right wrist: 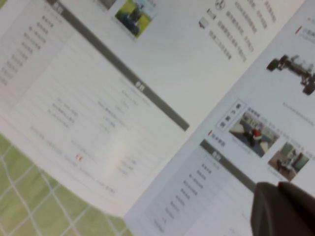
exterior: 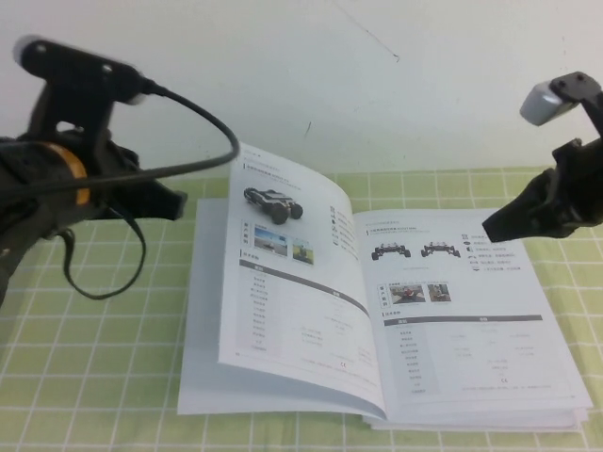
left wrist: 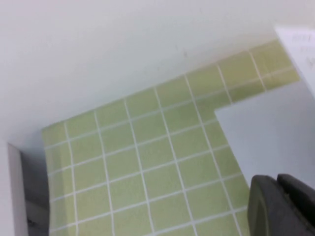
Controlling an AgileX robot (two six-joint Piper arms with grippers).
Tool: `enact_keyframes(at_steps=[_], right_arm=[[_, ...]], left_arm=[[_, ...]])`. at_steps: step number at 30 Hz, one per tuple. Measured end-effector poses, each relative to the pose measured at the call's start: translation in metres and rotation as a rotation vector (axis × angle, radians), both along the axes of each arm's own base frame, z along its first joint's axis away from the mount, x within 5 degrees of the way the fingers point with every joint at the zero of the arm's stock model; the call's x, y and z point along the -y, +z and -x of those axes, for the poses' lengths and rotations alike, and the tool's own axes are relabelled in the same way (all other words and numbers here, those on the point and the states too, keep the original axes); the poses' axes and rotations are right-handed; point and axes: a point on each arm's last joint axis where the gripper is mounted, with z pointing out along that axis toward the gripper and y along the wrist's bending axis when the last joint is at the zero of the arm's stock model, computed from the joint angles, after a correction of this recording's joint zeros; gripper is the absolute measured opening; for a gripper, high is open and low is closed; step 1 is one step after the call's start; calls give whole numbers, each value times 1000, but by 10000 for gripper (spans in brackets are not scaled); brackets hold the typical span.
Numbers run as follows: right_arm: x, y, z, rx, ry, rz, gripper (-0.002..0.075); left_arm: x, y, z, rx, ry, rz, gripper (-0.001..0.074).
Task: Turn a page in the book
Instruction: Open the closed book
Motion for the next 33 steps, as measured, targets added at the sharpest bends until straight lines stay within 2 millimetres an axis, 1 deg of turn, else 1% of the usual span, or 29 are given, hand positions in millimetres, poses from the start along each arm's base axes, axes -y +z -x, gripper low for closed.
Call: enact_keyframes(at_steps=[3,6,8,10,13,16,19,22,27,33], right_arm=[[-15,-18,-11,4,-10,-50,-3],[-44,-45,-21,-19,28,-133,-3],[-65,-65,-23,-44,54,-161,-3],[-87,-87,-25,-72,80,-164,-3],[-112,-114,-26,-115,125,-153,-3],[-130,-131,-26,-135,138,-144,-3],[-137,-143,-26,-153,140,-131,-3],[-139,-155,-25,-190,122,-122,-3],[-139,-170,-26,-263,76,-97,-3],[-140,-179,-27,-322,54,-93,-3]], left_arm=[[-9,24,19,68,12,36,-3],[-21,47,42,128,32,79,-3],[-29,58,56,153,44,82,-3],[-37,66,70,163,51,71,-3],[-45,73,87,163,51,55,-3],[-50,76,97,161,41,44,-3],[-50,72,100,130,28,33,-3],[-48,70,101,104,7,34,-3],[-46,69,102,91,-17,39,-3],[-45,69,102,85,-23,49,-3]])
